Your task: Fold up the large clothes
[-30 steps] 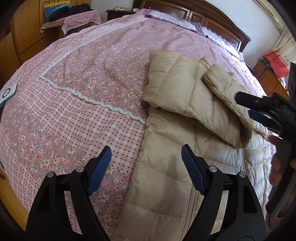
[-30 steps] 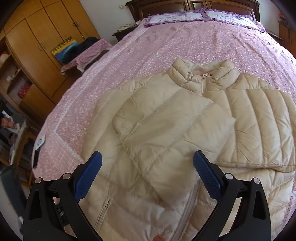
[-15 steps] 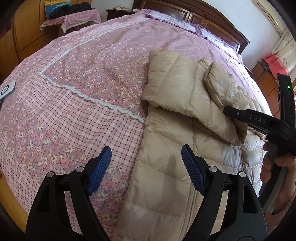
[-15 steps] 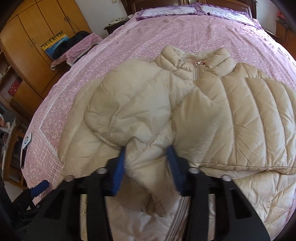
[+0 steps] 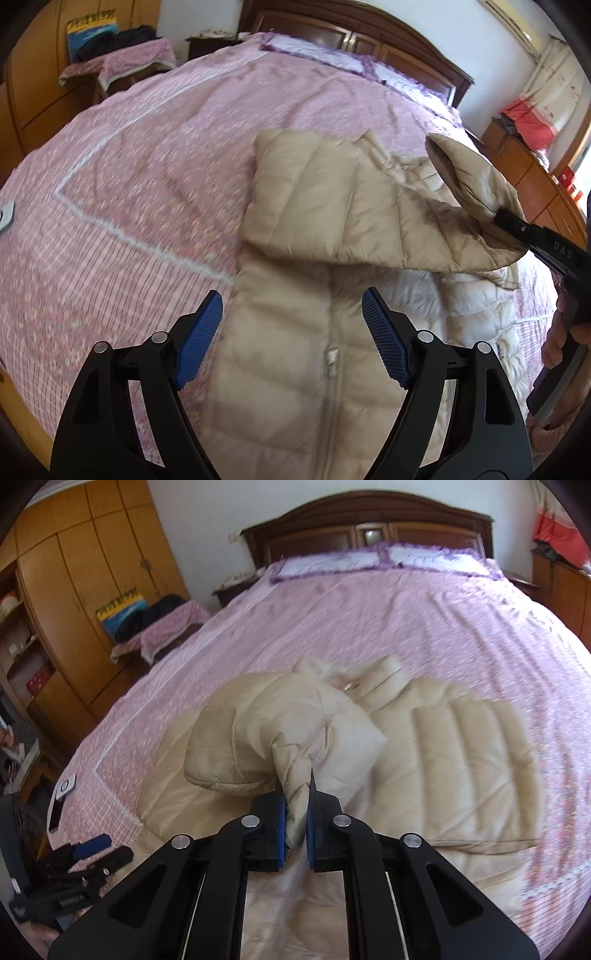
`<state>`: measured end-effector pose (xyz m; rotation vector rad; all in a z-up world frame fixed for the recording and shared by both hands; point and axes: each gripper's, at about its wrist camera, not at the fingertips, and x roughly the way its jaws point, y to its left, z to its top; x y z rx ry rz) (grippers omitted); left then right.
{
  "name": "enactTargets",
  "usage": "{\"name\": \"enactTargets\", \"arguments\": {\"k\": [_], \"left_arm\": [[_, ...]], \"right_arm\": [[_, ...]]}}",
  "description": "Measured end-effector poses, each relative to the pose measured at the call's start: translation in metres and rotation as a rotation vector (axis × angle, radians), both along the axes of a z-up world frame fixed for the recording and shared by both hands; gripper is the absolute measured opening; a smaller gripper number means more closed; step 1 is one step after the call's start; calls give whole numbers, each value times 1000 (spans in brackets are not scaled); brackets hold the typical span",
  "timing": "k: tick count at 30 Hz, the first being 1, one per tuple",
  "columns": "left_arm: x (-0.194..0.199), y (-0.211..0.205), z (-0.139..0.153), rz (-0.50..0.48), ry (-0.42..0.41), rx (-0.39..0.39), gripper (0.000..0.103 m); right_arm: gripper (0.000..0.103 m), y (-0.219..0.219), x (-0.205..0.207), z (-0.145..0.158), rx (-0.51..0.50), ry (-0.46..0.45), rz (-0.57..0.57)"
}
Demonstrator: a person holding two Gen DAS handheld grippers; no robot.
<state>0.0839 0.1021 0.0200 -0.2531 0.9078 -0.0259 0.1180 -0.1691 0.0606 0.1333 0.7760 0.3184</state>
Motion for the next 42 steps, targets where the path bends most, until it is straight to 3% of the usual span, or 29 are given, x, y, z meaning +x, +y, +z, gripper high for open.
{"name": "enactTargets", "arguments": {"k": [5, 11, 17, 19, 21, 25, 30, 36, 42], "left_arm": [[20, -18, 9, -58, -39, 20, 77], [57, -43, 8, -130, -103, 74, 77], [90, -44, -21, -114, -27, 112, 77], [92, -44, -26, -116, -22, 120, 77], [90, -45, -26, -119, -32, 125, 77], [87, -47, -24, -122, -38, 115, 77], [87, -47, -22, -121, -41, 115, 77], [86, -47, -21, -112, -41, 116, 77], [82, -42, -19, -85, -34, 130, 77]], "right_arm": [[9, -36, 4, 2, 27, -27, -62], [9, -61, 23, -34, 45, 16, -128], [12, -68, 25, -62, 35, 73, -172], [20, -71, 22, -62, 34, 86, -180], [37, -74, 17, -58, 37, 83, -187], [41, -82, 4, -46, 44, 85, -191], [67, -71, -24, -13, -41, 18, -184], [72, -46, -31, 11, -48, -15, -119], [72, -5, -11, -10, -4, 46, -82]]}}
